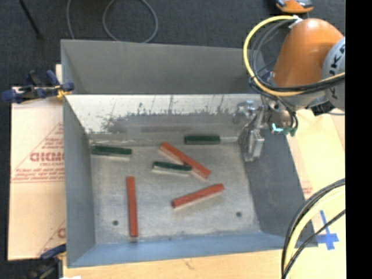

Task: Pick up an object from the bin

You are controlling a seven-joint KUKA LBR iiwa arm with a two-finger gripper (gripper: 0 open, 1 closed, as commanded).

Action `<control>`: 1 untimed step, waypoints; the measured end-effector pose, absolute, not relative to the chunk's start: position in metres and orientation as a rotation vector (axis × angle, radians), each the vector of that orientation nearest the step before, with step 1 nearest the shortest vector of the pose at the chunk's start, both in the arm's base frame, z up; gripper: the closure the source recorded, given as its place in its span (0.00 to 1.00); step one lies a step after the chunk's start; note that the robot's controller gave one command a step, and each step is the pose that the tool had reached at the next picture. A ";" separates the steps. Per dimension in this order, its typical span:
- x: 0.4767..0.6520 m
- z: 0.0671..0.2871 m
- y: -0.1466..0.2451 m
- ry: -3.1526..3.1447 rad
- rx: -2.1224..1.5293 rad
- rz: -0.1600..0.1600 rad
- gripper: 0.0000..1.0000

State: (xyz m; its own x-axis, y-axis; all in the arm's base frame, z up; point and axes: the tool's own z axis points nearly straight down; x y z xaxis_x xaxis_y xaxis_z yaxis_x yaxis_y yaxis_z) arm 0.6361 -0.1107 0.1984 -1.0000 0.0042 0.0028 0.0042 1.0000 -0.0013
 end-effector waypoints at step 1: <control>0.634 0.071 -0.060 -3.144 -0.117 -0.002 0.00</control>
Offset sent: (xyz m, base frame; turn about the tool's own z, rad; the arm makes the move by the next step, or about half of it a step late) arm -0.0032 0.0501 -0.1261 0.0729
